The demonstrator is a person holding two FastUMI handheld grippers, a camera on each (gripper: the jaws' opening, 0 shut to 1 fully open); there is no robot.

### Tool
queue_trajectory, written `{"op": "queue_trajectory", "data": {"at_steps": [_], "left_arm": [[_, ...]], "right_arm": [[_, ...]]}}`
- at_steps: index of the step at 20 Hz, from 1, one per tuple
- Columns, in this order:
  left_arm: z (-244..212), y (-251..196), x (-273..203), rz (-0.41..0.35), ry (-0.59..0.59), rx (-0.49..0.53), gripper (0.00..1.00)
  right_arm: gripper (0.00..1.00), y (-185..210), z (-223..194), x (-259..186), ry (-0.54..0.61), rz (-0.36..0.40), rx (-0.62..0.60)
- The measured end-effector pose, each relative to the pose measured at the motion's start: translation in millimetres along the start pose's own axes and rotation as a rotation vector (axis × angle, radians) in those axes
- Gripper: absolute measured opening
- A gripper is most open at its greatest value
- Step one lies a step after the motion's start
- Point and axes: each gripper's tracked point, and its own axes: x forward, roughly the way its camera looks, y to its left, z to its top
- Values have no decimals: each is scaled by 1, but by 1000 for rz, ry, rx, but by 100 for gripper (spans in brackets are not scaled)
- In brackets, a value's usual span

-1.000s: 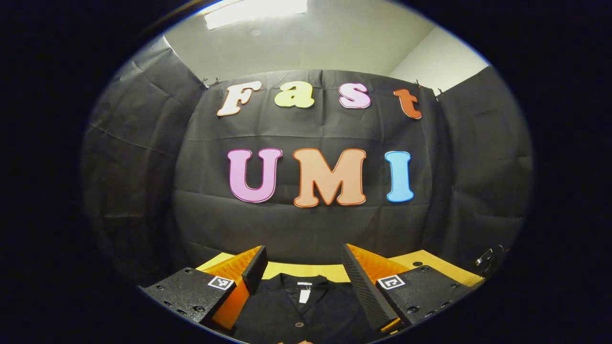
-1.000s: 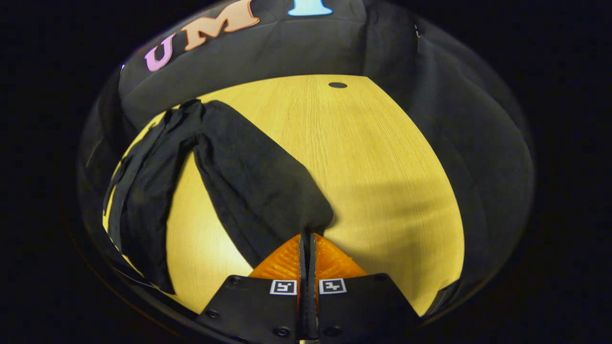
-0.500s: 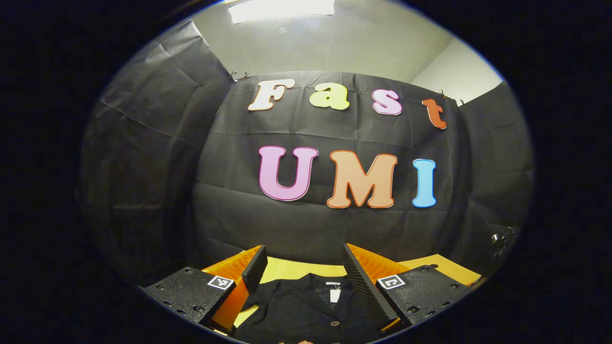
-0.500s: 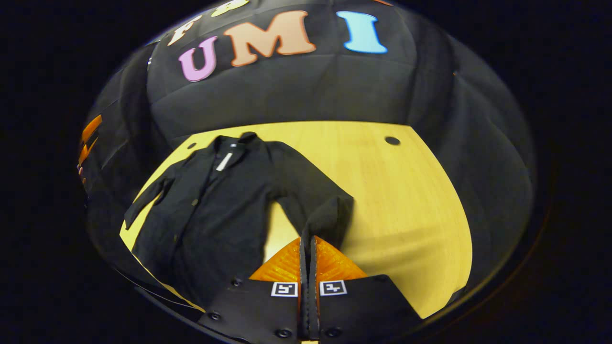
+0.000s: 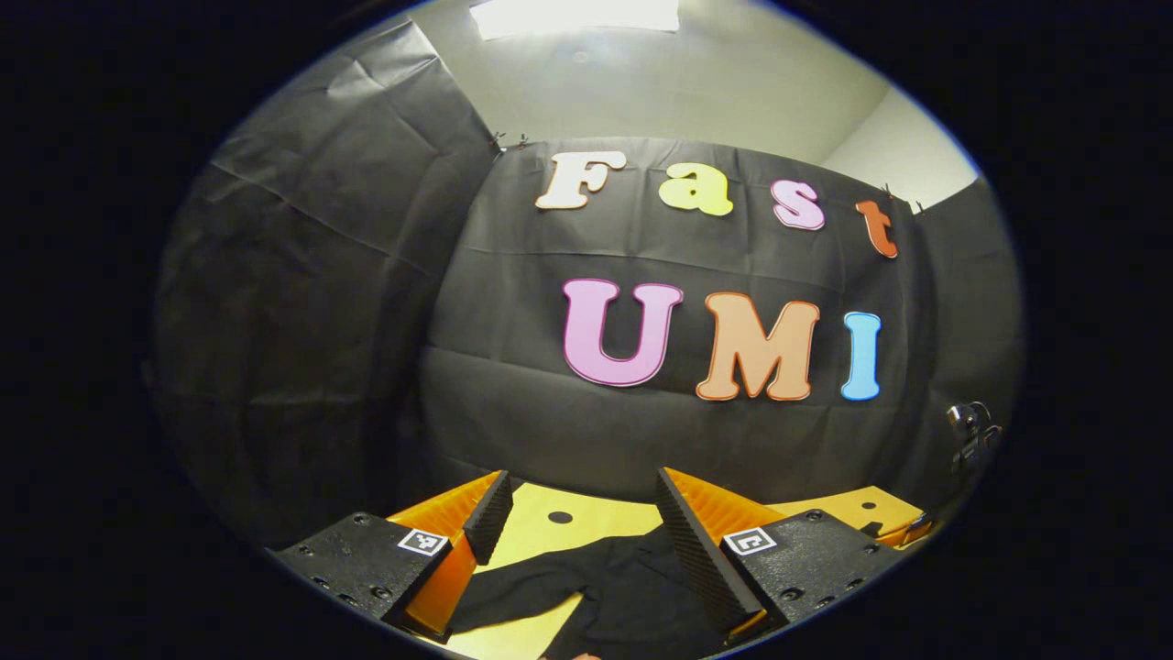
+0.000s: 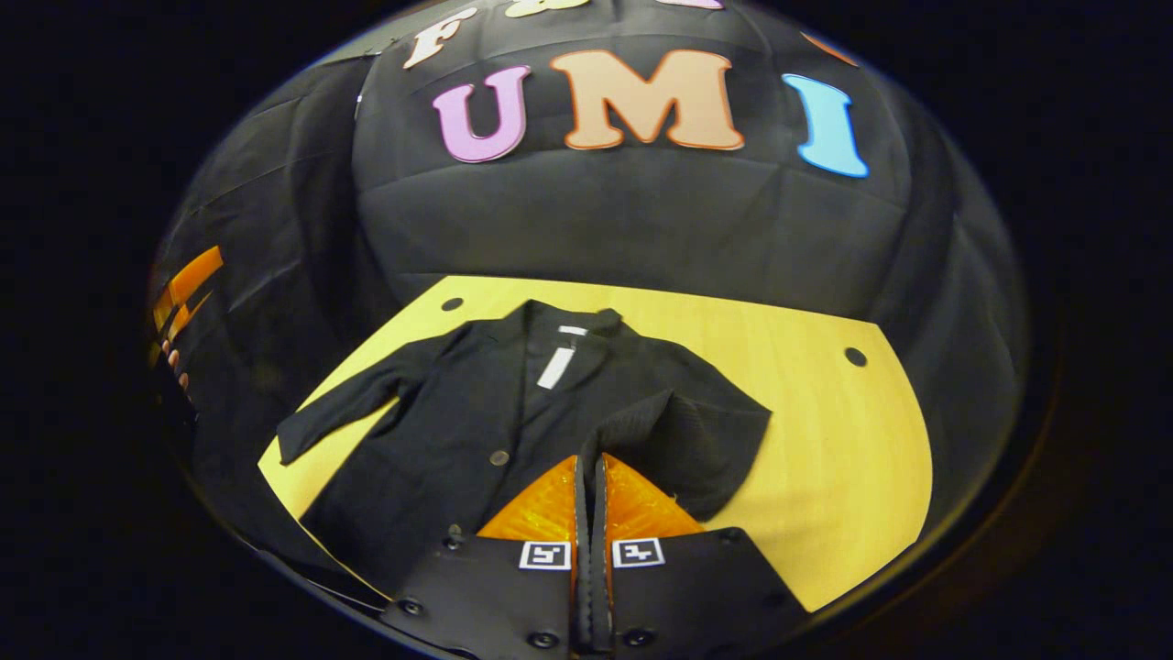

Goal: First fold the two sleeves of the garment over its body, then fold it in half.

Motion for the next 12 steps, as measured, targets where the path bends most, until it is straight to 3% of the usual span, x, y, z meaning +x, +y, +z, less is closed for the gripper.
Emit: {"op": "queue_trajectory", "data": {"at_steps": [3,12], "left_arm": [[-4,31,1,11,8,10,92],[-14,119,-5,97,40,48,92]], "right_arm": [[2,48,11,31,-7,30,-16],[2,136,23,129,68,74,-71]]}}
